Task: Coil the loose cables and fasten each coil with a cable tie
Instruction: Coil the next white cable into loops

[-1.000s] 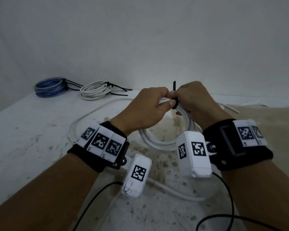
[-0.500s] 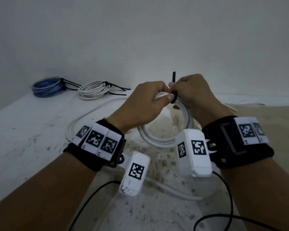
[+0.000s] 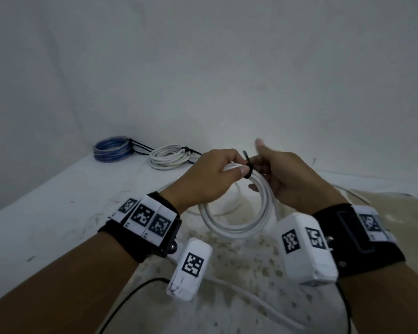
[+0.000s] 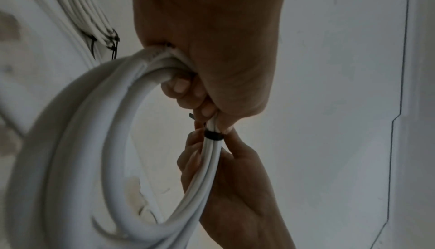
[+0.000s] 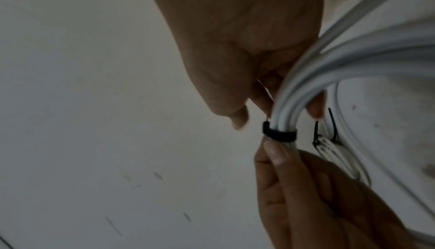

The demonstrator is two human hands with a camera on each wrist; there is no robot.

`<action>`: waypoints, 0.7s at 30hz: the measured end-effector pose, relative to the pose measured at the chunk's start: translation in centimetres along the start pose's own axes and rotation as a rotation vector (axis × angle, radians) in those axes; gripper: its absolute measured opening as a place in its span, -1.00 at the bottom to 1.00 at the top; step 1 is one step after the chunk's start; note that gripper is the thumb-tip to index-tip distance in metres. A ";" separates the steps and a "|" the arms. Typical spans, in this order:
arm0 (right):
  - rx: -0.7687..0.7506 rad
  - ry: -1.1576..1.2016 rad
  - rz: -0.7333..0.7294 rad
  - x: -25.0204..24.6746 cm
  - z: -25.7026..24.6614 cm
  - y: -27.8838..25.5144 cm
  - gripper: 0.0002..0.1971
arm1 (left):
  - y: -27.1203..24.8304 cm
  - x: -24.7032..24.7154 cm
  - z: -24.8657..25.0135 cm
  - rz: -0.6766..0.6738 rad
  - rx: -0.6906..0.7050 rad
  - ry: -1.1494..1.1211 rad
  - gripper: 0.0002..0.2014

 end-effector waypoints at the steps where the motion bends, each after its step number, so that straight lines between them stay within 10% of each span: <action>1: 0.027 -0.022 -0.085 1.1 -0.3 -0.3 -0.62 | -0.1 -0.9 -0.4 -0.007 -0.013 0.003 -0.87; 10: 0.186 -0.090 -0.303 7.9 0.4 0.1 -0.46 | -2.1 -6.2 -5.2 -0.176 -0.280 -0.215 -0.74; 21: 0.256 -0.094 -0.365 15.4 1.1 5.4 -0.91 | -0.6 -11.5 -11.9 -0.066 -0.356 -0.207 -0.71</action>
Point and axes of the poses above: each hand's wrist, its own y-axis towards the middle knuckle, its own x-axis out of the palm, z = x × y, the point moved 7 cm from there along y, towards the middle knuckle, and after that the axes turned 11 degrees about y, right-handed, at the moved point
